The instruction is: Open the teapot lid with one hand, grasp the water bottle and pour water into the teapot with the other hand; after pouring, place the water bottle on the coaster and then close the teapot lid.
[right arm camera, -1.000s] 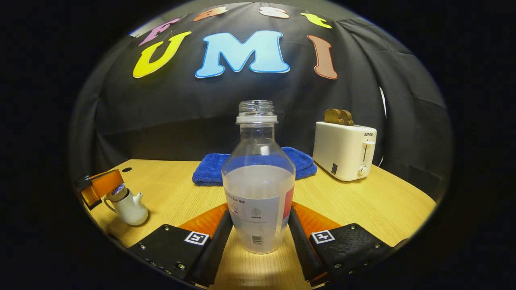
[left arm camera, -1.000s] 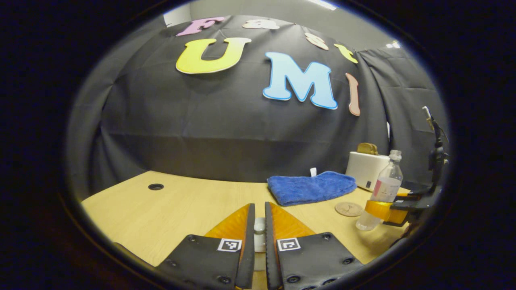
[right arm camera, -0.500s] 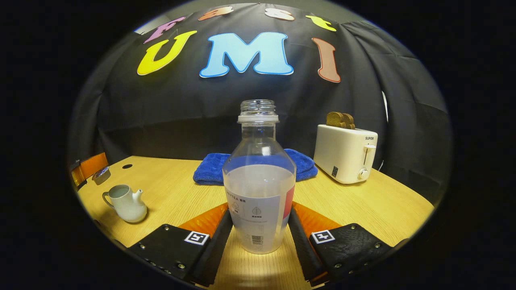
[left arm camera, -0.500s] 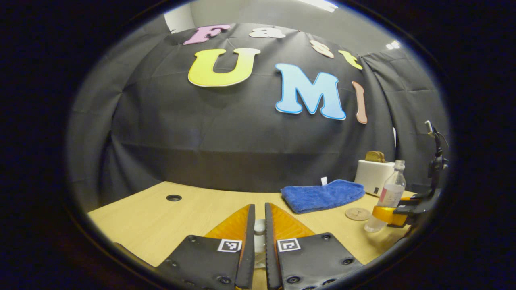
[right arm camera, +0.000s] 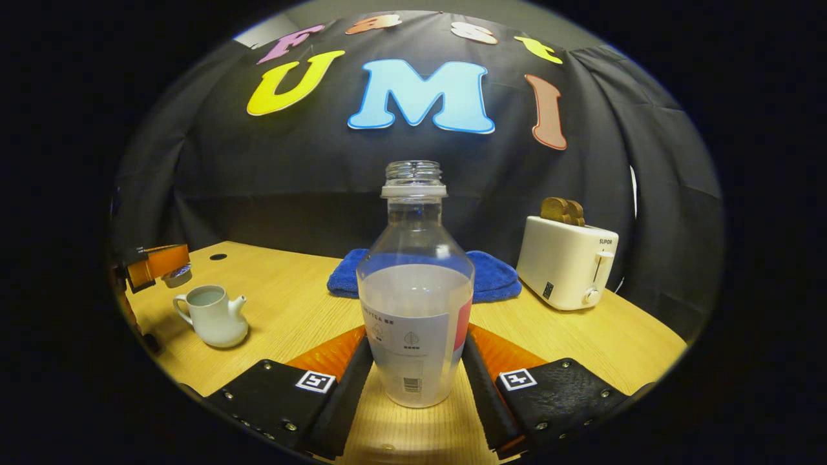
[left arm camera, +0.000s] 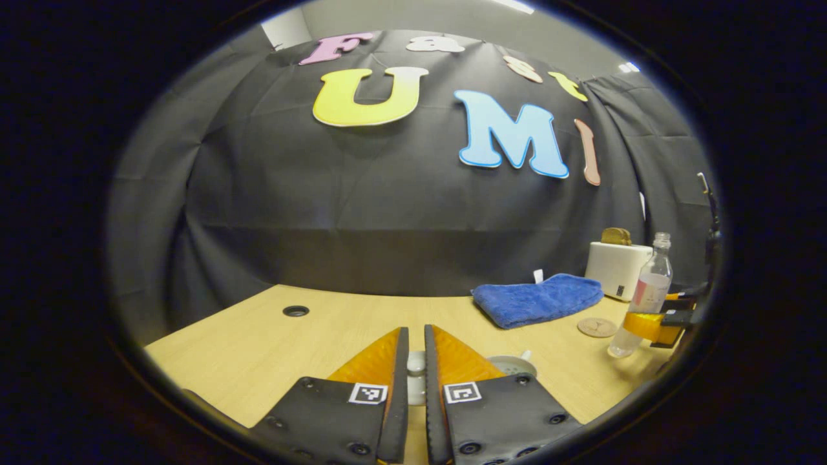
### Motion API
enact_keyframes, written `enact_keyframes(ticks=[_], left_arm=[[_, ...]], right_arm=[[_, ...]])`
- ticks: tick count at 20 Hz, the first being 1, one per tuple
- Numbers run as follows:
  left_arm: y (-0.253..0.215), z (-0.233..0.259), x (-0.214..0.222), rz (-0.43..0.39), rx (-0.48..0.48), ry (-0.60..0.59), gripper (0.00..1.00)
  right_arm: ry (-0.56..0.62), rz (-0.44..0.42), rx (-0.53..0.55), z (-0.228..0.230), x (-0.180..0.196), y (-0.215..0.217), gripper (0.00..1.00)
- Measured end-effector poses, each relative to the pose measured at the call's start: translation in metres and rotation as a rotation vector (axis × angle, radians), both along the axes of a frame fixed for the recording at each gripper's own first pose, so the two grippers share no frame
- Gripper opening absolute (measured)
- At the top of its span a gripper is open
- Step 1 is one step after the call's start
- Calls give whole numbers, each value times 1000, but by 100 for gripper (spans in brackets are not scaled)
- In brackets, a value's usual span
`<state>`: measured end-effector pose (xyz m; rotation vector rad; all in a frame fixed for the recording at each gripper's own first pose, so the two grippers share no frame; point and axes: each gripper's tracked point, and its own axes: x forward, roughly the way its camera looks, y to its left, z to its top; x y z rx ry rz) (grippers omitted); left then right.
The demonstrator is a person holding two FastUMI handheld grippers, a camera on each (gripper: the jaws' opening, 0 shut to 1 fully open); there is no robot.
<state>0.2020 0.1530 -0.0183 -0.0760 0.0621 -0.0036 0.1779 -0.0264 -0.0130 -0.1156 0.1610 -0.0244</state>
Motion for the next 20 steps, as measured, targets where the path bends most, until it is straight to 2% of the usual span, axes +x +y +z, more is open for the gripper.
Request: enact_keyframes(ticks=[5, 9, 10, 15, 18, 20], left_arm=[[15, -3, 3, 13, -34, -3, 20], [16, -4, 5, 12, -23, -3, 18], [16, -5, 4, 10, -22, -3, 20], [11, -4, 7, -32, -8, -5, 18], [16, -4, 8, -43, -4, -12, 21], [26, -2, 7, -32, -1, -21, 19]], right_arm=[[-16, 0, -101, 4, -3, 10, 77], [-41, 7, -220, 7, -4, 23, 77], [-49, 8, -264, 8, -4, 27, 77], [-83, 21, -549, 7, -6, 53, 77], [-110, 72, -716, 3, -2, 76, 77], [-104, 96, -785, -3, 1, 83, 77]])
